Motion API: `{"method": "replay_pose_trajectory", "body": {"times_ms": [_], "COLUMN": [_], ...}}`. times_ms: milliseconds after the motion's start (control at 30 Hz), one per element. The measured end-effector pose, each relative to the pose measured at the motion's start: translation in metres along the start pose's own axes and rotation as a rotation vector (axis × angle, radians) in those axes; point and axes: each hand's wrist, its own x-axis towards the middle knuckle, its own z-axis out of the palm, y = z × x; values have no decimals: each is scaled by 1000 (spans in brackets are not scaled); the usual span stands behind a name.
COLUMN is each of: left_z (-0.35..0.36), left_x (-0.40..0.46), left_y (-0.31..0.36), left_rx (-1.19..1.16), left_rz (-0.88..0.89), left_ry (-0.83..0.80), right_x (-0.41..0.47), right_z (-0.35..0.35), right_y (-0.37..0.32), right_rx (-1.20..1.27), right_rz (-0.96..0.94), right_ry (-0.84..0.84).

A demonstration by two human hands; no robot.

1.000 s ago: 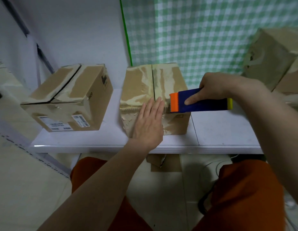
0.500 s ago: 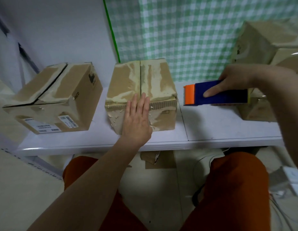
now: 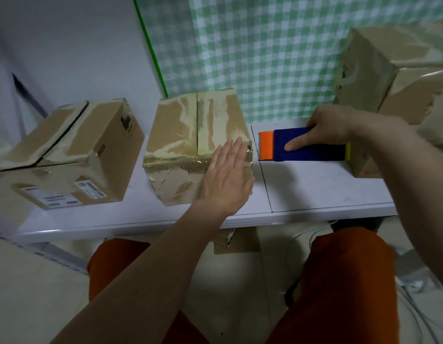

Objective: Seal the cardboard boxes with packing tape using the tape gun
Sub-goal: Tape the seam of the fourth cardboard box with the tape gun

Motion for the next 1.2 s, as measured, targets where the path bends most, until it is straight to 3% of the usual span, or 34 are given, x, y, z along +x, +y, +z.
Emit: {"method": "replay_pose_trajectory", "body": {"times_ms": [200, 333, 433, 600, 700, 933, 1200], "left_z": [15, 22, 20, 8, -1, 10, 10], "left_x": [2, 1, 2, 10, 28, 32, 31], "left_y": [-2, -6, -1, 7, 10, 8, 4], "left_rx": [101, 147, 133, -93, 21, -10, -9], "left_rz": [16, 18, -27, -139, -205, -191, -156], "left_ry": [19, 52, 63, 166, 129, 77, 55], "right_x": [-4, -8, -9, 0, 0, -5, 4], "right_z": [-11, -20, -23, -5, -1, 11, 48], "right_y": [8, 22, 32, 27, 28, 13, -28], "right_rx": [53, -38, -69, -123, -130, -256, -423], "right_rz": [-11, -10, 13, 10, 23, 35, 4], "right_ry": [-102, -140, -88, -9, -24, -9, 193]}}
